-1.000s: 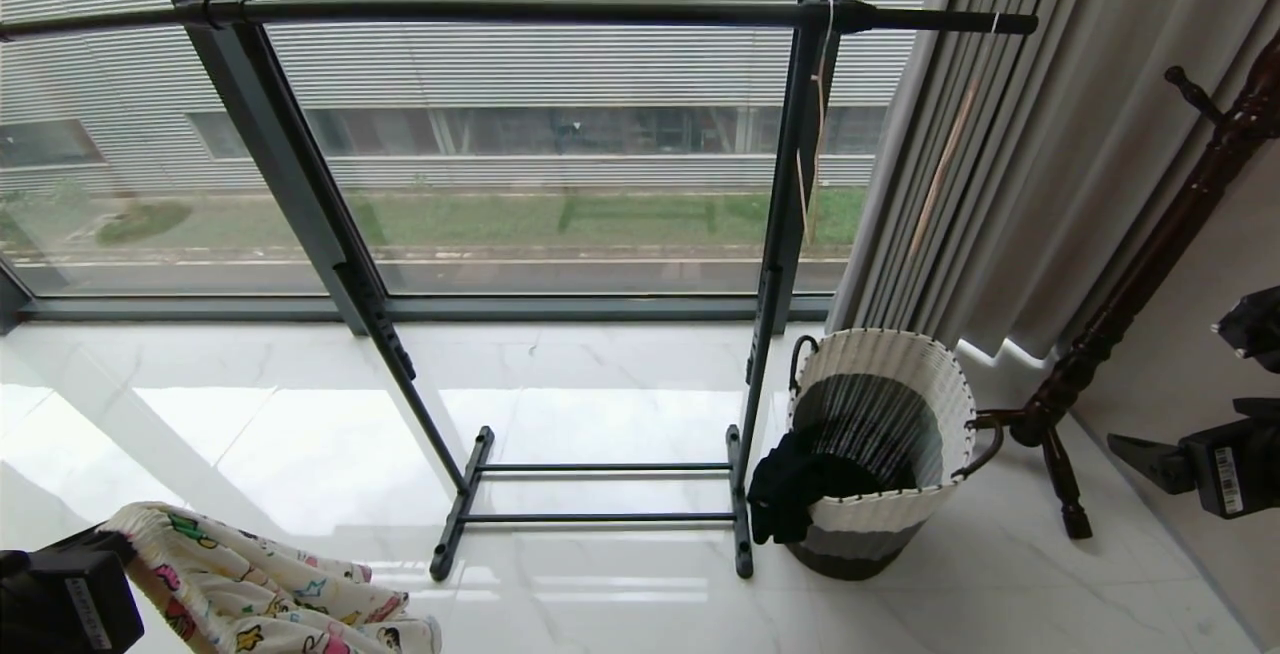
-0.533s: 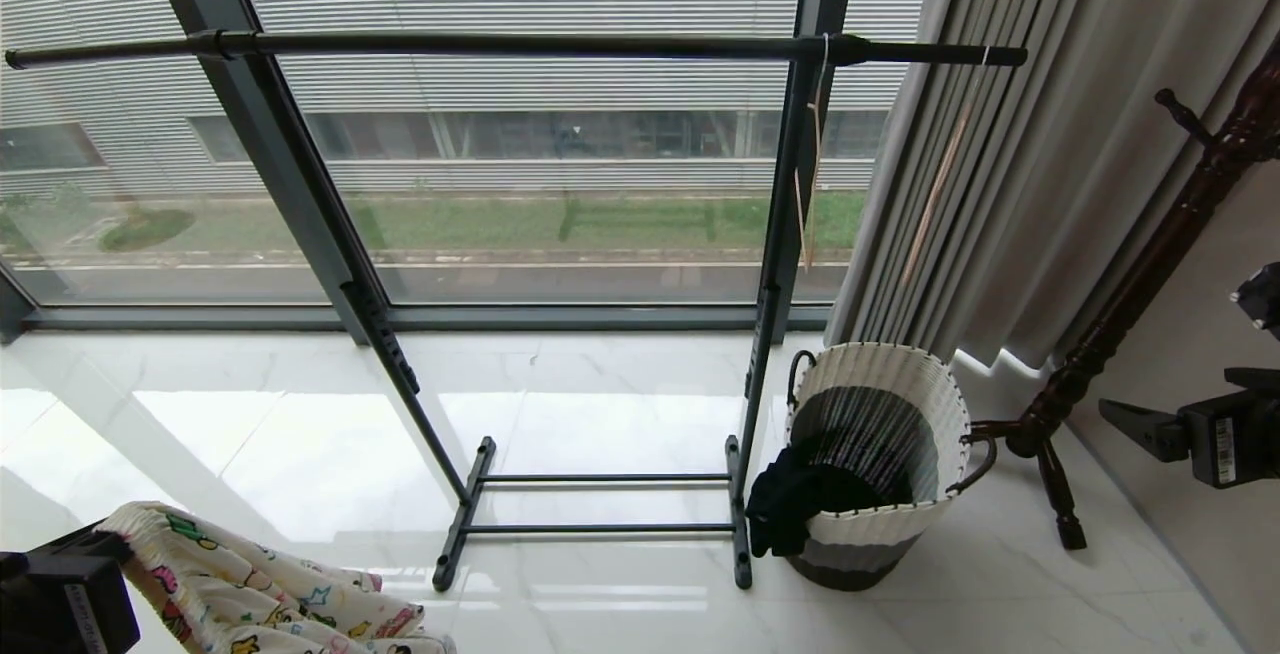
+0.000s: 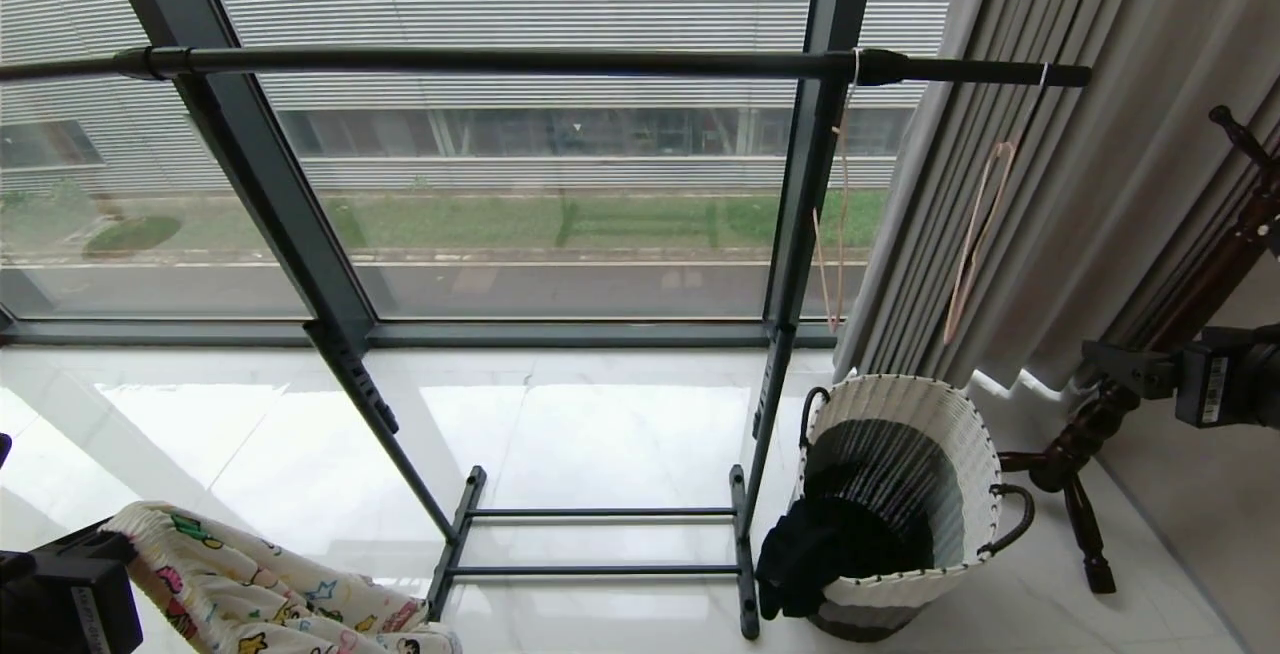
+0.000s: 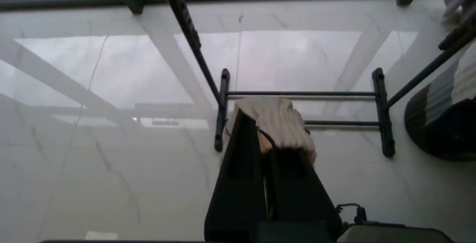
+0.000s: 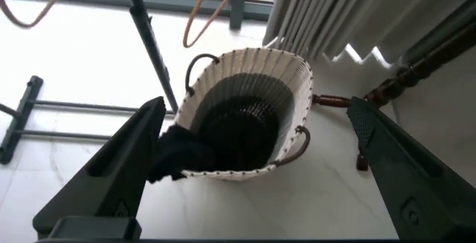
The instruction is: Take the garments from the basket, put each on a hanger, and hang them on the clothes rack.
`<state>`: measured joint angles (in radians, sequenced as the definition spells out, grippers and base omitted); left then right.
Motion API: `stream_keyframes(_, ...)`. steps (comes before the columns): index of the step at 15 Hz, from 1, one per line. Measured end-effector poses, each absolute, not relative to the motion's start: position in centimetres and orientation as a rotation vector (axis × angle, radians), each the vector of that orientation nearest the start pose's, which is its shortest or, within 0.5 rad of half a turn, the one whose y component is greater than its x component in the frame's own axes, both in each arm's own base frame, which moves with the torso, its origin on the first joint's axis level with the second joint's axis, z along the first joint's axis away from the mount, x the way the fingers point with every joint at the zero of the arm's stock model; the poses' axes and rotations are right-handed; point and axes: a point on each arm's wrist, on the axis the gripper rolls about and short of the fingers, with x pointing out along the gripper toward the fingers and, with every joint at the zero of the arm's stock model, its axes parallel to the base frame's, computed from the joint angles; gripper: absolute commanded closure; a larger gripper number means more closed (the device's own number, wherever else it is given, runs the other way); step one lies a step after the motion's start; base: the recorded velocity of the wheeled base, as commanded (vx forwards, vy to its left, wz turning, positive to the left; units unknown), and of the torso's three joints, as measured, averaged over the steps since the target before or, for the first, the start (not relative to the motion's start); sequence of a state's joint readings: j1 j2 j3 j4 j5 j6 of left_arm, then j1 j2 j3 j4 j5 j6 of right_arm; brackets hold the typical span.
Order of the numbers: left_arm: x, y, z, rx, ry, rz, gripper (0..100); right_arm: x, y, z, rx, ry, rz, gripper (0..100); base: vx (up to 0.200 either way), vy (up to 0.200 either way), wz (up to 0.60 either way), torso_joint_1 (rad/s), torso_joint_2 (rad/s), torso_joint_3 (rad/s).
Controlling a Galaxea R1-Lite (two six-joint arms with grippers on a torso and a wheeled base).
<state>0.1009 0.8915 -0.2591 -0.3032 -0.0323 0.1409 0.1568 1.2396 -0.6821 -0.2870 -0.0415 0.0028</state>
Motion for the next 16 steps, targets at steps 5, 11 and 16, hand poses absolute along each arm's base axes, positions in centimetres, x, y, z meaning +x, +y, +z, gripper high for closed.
stream_keyframes(5, 9.3, 0.9, 15.8, 0.118, 0.333, 0.043, 100, 21.4, 3.5, 23.9, 0.012, 0.201, 0.119, 0, 0.200, 0.000, 0.00, -0.001, 0.00, 0.002)
stream_keyframes(11, 9.3, 0.9, 15.8, 0.134, 0.330, 0.041, 100, 24.9, 4.1, 21.9, 0.004, 0.230, 0.116, 0, 0.133, 0.000, 0.00, 0.000, 0.00, 0.000)
stream_keyframes(16, 9.3, 0.8, 15.8, 0.136, 0.331, 0.040, 100, 26.9, 4.3, 20.9, 0.004, 0.266, 0.111, 0, 0.000, 0.000, 0.00, 0.000, 0.00, 0.000)
